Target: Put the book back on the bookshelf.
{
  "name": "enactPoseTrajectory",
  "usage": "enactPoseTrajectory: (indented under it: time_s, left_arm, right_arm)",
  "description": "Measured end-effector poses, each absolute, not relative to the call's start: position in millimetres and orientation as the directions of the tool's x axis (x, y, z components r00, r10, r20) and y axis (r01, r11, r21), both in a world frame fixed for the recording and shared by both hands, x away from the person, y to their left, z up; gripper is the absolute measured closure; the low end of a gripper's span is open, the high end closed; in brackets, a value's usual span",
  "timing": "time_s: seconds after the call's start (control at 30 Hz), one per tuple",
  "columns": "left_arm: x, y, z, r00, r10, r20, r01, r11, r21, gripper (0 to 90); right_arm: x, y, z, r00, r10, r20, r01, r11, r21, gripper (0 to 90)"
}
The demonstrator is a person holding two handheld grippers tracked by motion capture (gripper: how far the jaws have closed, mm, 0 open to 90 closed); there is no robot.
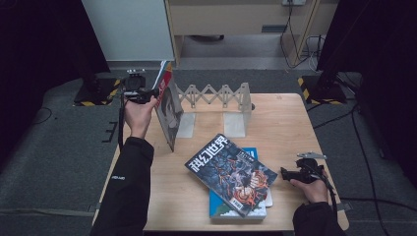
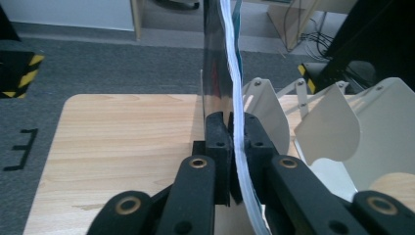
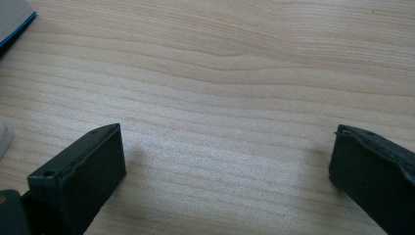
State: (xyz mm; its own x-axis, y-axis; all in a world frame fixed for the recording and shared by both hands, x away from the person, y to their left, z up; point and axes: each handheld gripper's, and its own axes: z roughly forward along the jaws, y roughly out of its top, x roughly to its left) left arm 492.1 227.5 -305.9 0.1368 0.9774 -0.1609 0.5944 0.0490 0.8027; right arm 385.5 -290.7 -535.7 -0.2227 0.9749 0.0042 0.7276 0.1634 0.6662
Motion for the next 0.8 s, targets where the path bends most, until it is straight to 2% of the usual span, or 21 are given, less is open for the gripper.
enactPoseTrajectory:
  time_s: [0.23,0.4,0.5,0.67,0.8]
  left_arm:
    - [491.2,228.2,-307.6,0.106,0.976,-0.191,0.582,0.095,0.808,84.8]
    - [490.7,232.7,-309.4,0.141,0.968,-0.205,0.568,0.091,0.818,81.9]
    - [488.4,236.0,-312.2,0.182,0.961,-0.207,0.520,0.085,0.850,72.2]
    - [483.7,239.2,-308.3,0.213,0.956,-0.201,0.496,0.072,0.866,63.2]
    - [470.3,245.1,-299.0,0.245,0.951,-0.190,0.438,0.066,0.896,53.8]
  right_arm:
    - [385.6,-290.6,-535.7,-0.224,0.975,0.004,0.728,0.165,0.666,0.5]
    - [385.5,-290.6,-535.7,-0.224,0.974,0.003,0.728,0.165,0.666,0.5]
    - [385.4,-290.4,-535.6,-0.224,0.975,0.006,0.729,0.164,0.665,0.5]
    - [385.5,-290.4,-535.7,-0.226,0.974,0.006,0.728,0.165,0.665,0.5]
    - [385.4,-290.2,-535.4,-0.228,0.974,0.006,0.729,0.167,0.664,1.1]
